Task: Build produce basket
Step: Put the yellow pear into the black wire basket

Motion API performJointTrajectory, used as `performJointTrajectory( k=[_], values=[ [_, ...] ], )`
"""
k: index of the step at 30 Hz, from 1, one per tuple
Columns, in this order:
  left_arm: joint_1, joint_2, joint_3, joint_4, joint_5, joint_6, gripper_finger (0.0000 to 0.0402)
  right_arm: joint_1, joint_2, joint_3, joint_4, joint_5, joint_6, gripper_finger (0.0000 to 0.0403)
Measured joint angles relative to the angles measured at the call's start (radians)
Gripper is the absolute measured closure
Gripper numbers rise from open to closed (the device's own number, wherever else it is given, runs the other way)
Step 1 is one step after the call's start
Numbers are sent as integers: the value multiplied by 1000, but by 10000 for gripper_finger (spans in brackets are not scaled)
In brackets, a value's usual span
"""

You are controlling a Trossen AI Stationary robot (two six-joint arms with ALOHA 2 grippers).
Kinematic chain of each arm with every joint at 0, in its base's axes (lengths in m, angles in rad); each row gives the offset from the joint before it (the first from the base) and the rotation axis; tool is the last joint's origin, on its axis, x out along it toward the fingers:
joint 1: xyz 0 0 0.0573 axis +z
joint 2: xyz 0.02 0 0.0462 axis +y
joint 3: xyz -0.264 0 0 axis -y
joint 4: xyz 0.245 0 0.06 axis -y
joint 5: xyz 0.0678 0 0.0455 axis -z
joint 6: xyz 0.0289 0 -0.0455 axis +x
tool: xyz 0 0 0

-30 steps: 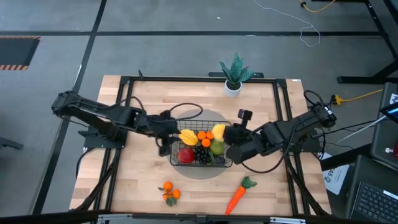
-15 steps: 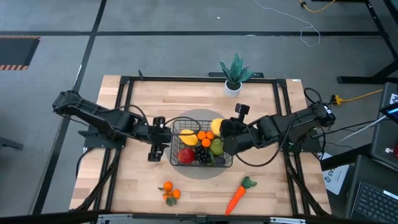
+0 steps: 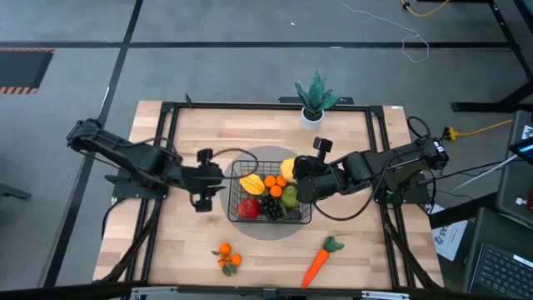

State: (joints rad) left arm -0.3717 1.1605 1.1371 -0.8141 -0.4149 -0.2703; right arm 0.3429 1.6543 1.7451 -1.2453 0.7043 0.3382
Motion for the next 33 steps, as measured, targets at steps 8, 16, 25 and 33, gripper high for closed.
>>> performJointTrajectory(
  k=[8,16,25,33],
  values=[
    [-37,-113,-25,2,-49,-41,277,0,0,0,0,-1,-2,403],
    [-42,-115,-28,22,-50,-36,277,0,0,0,25,0,0,403],
    [-39,-115,-27,20,-53,-34,277,0,0,0,65,2,-3,403],
    [-39,-115,-27,20,-53,-34,277,0,0,0,76,2,-6,403]
  ],
)
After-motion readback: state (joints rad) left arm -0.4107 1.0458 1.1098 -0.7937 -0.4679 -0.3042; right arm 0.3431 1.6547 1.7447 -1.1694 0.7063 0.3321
